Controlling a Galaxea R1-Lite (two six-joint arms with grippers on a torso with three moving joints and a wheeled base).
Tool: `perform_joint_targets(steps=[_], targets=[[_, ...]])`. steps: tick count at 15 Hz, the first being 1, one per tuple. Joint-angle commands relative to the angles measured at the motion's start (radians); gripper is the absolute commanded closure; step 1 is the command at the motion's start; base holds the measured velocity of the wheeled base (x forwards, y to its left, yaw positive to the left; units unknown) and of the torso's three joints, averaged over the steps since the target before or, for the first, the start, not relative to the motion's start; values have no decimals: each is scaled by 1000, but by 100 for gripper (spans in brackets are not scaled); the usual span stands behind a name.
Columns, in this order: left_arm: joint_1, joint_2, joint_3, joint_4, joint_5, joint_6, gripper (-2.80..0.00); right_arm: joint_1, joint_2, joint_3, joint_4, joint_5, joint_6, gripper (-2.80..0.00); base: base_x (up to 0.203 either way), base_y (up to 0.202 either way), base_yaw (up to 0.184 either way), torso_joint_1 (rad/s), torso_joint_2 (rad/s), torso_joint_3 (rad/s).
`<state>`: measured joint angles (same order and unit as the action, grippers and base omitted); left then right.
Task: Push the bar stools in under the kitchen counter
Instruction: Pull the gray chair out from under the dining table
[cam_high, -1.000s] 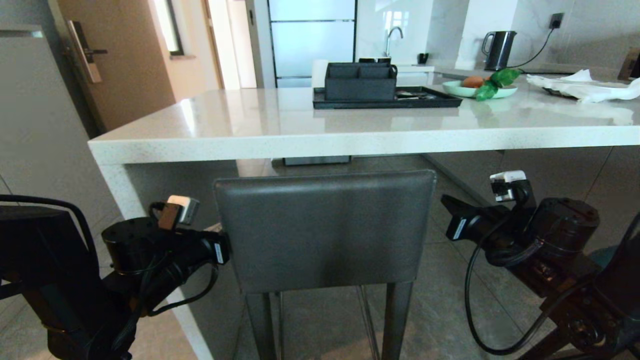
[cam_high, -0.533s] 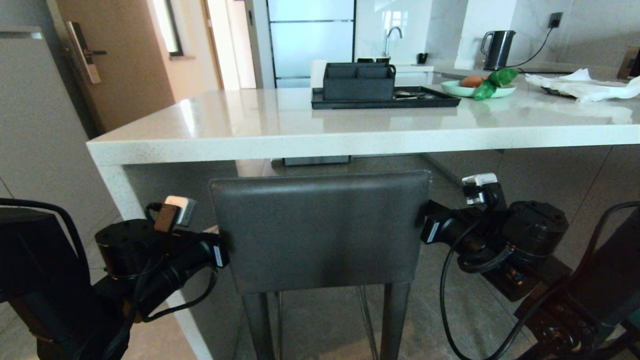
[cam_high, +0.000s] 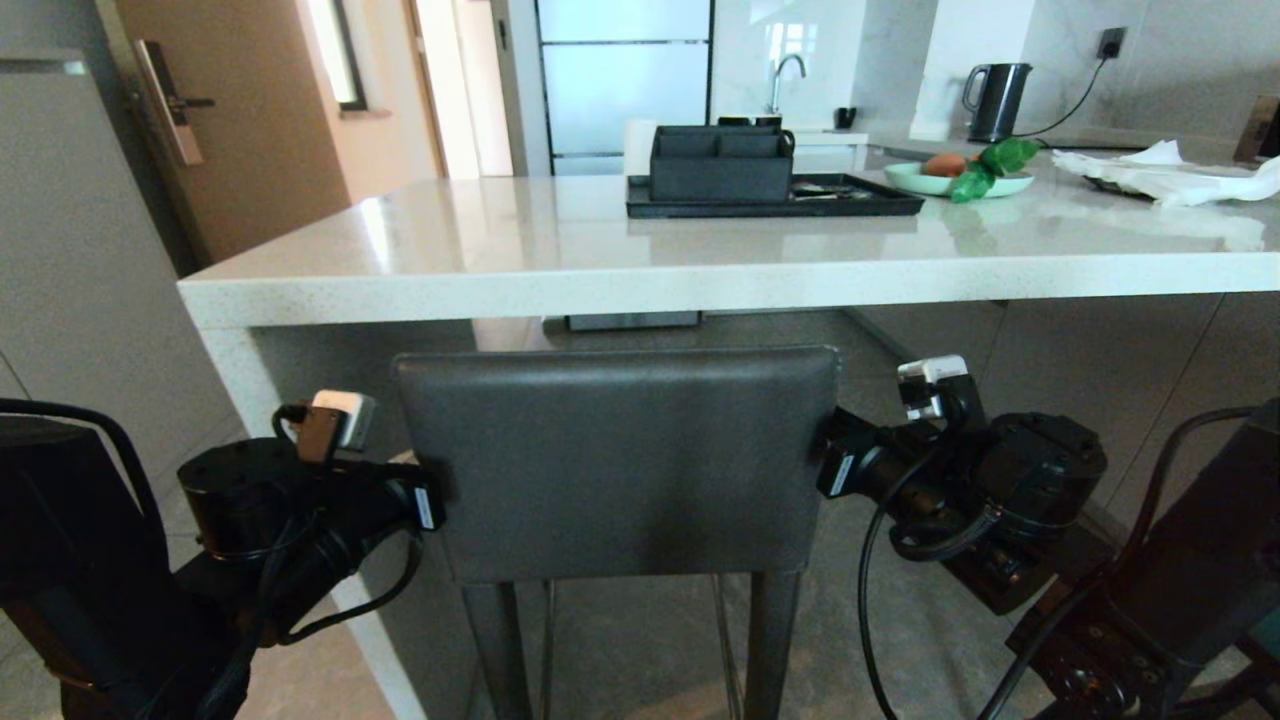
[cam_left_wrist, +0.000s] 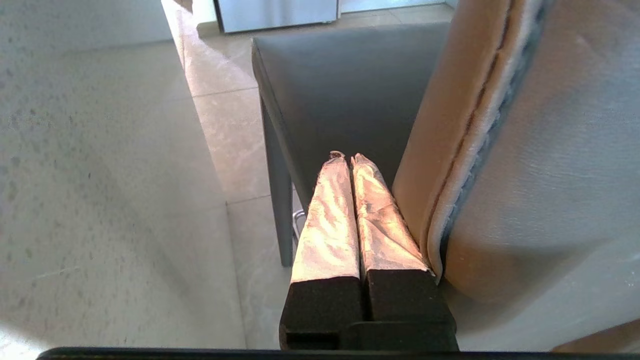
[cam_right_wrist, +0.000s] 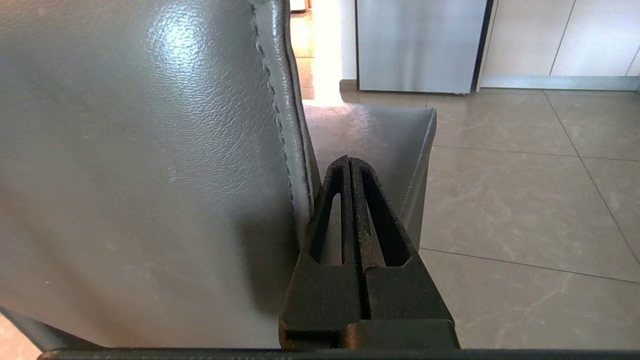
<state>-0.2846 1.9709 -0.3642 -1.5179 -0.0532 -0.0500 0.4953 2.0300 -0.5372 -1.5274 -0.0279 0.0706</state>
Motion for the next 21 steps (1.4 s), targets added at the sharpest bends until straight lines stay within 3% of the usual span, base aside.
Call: perform_joint_targets(steps=[1,5,15,21], targets=[[-10,-36,34,-12,-5,0,0,-5,4,0,-3,-5,0,0,0,0,0,0,0,0],[-65,-101,124,-12,-6,0,0,-23,-7,23,-3,-12,0,0,0,0,0,0,0,0],[-68,-104,146,-12,-5,2,0,-11,-42,43,-3,-15,-2,0,0,0,0,0,0,0],[-73,-110,139,-12,-8,4,0,-11,-42,39,-3,-14,-3,0,-173,0,-1,2,6,1]])
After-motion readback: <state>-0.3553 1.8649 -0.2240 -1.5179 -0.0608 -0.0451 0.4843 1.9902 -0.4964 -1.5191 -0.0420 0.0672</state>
